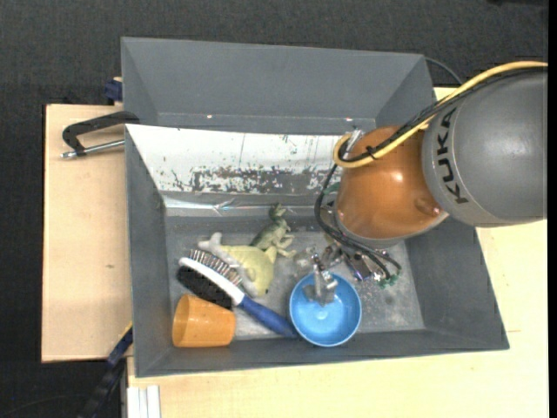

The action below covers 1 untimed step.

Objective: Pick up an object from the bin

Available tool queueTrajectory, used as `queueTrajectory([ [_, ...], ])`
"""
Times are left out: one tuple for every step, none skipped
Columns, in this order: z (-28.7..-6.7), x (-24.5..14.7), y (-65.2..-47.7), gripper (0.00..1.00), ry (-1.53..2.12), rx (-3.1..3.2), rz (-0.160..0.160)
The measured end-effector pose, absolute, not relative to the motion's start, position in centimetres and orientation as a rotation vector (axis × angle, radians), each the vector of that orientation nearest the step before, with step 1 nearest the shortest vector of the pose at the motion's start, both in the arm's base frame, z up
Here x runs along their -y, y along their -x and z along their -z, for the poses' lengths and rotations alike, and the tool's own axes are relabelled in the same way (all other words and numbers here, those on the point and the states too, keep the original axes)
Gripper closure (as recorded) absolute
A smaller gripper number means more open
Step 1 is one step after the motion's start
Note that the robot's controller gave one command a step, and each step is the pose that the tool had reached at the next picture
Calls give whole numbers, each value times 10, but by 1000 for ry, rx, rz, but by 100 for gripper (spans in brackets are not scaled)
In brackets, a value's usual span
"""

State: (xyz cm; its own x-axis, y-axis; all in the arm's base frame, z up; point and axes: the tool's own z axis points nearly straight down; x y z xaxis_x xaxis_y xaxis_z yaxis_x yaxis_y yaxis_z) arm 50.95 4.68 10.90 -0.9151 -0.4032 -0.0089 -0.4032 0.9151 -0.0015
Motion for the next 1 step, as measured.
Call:
queueTrajectory([
  [-147,-48,-512,100,645,-3065,0],
])
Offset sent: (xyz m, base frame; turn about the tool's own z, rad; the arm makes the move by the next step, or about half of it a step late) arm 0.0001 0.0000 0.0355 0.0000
